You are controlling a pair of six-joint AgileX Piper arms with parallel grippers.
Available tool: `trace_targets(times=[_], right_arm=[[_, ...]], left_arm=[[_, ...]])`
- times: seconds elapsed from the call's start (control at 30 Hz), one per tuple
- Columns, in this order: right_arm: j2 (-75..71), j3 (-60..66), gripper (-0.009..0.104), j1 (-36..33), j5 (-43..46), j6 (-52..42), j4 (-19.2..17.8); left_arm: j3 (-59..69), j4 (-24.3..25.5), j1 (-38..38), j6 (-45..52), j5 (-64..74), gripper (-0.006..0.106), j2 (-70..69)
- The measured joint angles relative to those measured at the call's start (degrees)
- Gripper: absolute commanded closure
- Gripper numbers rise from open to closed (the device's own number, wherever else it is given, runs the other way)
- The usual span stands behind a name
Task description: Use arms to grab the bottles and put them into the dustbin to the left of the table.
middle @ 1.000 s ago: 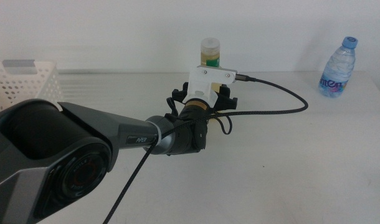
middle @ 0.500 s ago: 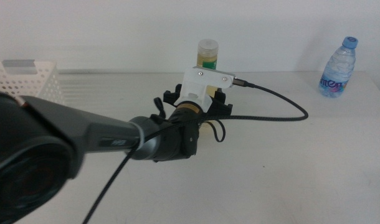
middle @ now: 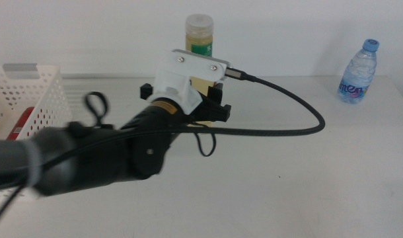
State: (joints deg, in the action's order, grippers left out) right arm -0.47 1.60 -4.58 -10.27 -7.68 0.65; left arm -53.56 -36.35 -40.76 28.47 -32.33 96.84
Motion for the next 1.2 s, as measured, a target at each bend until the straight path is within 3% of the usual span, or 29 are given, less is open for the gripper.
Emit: trace_targets(times=[0.27,0.53,0.67,0.77,0.93,1.2], right_arm=[[0.0,0.0,0.016,0.0,0.0,0.0,0.0],[0.0,0.0,0.016,0.0,0.0,0.0,0.0],[0.0,0.0,0.016,0.0,0.0,0.0,0.0],[0.0,0.0,0.016,0.0,0.0,0.0,0.0],[0.0,0.0,0.016,0.0,0.0,0.0,0.0],[0.0,0.0,0.016,0.0,0.0,0.0,0.0]], left_arm=[[6.5,-1.6,0.0,4.3,9.4,0.106,-16.1],[7.9,-10.4,0.0,13.6,14.5,0.106,-26.5],[8.0,-17.6,0.0,22.1,16.1,0.106,-29.6],[8.0,-18.5,0.5,24.6,19.6,0.106,-31.6],[8.0,-10.4,4.0,15.5,25.9,0.106,-33.1],[6.5,13.4,16.8,-11.2,40.9,0.106,-33.2]])
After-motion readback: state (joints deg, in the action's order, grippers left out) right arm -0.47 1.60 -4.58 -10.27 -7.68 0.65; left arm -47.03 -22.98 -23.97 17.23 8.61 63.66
